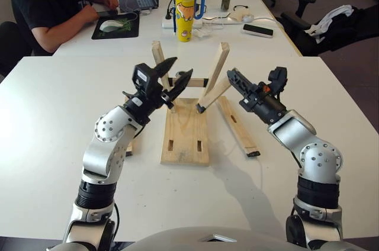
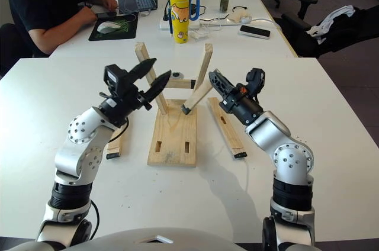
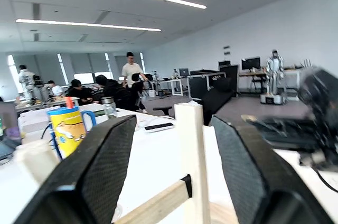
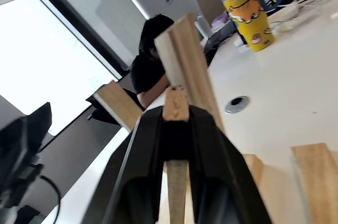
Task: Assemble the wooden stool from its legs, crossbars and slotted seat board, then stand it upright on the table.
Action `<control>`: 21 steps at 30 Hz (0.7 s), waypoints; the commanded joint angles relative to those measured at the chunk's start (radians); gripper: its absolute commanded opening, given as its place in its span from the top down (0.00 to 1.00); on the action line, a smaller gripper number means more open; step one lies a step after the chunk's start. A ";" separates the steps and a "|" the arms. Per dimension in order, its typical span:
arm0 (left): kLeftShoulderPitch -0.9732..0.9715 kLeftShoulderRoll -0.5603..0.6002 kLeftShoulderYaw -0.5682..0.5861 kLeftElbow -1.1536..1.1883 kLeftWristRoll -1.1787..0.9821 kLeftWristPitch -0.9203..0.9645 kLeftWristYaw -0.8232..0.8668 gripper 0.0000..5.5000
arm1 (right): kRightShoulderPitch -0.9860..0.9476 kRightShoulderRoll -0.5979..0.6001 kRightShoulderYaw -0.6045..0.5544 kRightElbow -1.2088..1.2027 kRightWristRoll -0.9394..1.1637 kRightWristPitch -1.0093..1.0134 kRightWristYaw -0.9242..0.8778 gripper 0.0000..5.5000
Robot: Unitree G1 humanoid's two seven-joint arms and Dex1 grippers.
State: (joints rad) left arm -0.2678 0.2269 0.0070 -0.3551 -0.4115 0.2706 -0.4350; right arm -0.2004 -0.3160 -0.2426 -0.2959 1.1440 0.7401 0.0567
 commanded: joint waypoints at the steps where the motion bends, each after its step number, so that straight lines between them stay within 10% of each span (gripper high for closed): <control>1: 0.037 -0.024 0.034 -0.008 -0.042 0.025 0.030 0.51 | 0.014 -0.041 -0.063 0.032 -0.090 -0.062 0.018 0.92; 21: 0.034 -0.037 -0.001 0.005 -0.014 0.027 0.055 0.51 | 0.036 0.025 -0.015 0.134 -0.388 -0.168 0.098 0.92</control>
State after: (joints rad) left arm -0.2283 0.1794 0.0032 -0.3584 -0.4314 0.2861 -0.3793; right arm -0.1714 -0.2978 -0.2611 -0.1553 0.7674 0.5678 0.1450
